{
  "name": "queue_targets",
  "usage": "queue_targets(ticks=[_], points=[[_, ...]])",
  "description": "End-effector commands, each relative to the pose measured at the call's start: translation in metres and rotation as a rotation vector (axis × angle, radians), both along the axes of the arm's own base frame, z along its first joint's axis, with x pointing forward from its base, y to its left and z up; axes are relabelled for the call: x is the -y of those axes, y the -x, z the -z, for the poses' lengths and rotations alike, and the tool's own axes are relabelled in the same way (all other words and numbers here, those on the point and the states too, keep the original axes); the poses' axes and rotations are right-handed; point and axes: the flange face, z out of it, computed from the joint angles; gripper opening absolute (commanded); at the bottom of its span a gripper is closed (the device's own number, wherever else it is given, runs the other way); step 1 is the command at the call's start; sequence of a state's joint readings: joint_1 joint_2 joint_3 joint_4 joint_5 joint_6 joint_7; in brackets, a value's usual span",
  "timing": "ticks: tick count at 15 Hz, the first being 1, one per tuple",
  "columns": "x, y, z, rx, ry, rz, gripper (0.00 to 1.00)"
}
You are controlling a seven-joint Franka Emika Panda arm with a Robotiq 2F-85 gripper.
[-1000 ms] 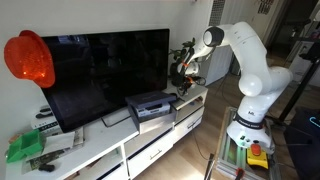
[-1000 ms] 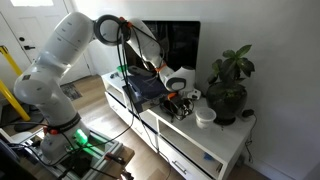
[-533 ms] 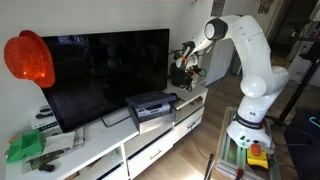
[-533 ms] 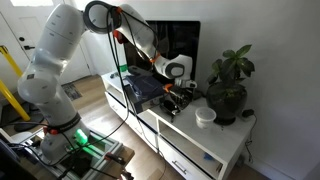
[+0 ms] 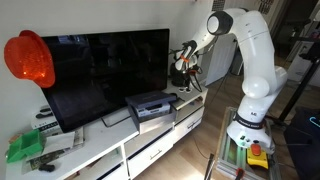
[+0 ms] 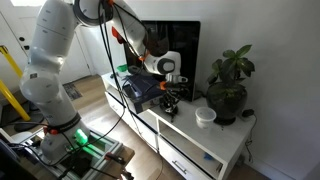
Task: Put the white glasses in the black spectacle case
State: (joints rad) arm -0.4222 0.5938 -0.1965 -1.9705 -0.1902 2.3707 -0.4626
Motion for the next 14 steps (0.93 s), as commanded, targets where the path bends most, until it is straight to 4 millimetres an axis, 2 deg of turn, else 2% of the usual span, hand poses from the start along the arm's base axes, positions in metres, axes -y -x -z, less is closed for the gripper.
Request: queue_targets(ticks=[1,7,8,14], points=[[-0.004,-0.002,0.0,0.0,-0.001,-0.007,0.12],[-0.001,-0.001,0.001,-0.001,0.0,-0.002,0.12],[-0.001,-0.001,0.001,-0.001,0.0,-0.002,0.03],[-0.03,-0.021,0.016,-0.01,0.025,-0.305,0.03]])
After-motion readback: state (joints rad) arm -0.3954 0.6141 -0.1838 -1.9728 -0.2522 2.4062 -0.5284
